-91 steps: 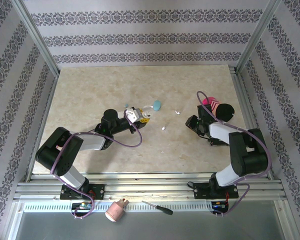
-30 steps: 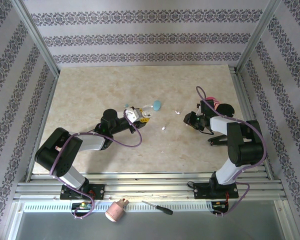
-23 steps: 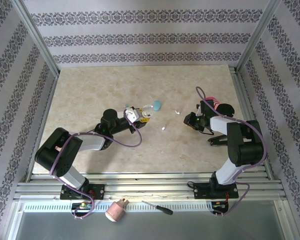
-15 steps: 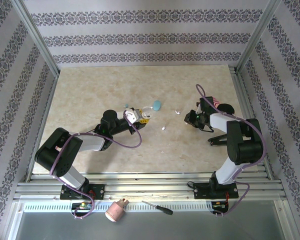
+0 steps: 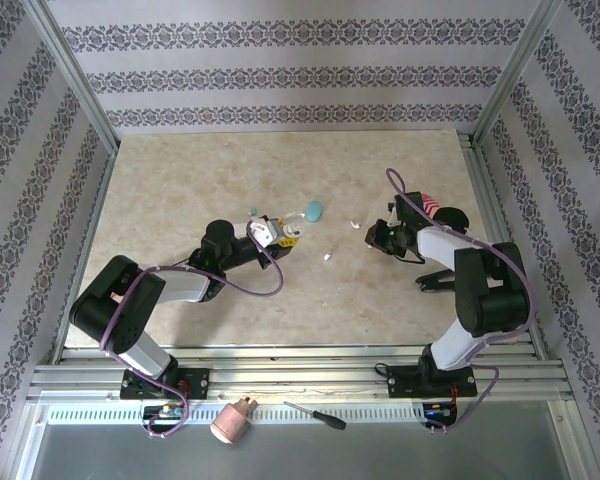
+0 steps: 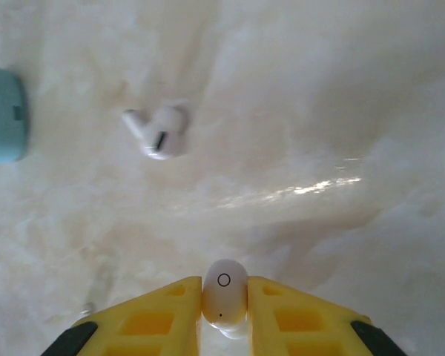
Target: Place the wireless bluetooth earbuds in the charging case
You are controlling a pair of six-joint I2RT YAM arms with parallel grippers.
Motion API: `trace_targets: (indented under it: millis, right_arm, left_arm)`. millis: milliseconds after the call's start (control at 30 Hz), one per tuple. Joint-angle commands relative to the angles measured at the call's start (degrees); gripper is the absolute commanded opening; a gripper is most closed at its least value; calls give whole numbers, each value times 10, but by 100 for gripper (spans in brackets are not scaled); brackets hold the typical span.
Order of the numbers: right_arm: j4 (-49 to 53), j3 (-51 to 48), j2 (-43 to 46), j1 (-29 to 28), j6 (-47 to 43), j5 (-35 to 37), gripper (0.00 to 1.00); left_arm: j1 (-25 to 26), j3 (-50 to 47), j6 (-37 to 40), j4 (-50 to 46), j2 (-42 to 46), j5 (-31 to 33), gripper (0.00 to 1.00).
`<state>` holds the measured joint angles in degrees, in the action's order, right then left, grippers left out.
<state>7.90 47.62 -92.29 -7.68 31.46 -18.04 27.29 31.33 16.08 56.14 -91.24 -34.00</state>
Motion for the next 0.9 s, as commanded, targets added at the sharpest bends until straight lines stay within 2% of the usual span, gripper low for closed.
trace_targets:
  millis: [0, 433, 567, 867]
  right_arm:
    - [10, -8, 49, -15, -7, -2, 21]
    - [48, 29, 178, -117, -17, -93, 23]
    - [52, 53, 186, -145, -34, -118, 23]
    - [40, 100, 172, -191, -68, -153, 22]
  left_arm:
    - [5, 0, -13, 44, -6, -5, 23]
    - [5, 22, -43, 33, -17, -39, 23]
    - [5, 41, -50, -25, -8, -52, 23]
    - [4, 45, -92, -33, 4, -109, 23]
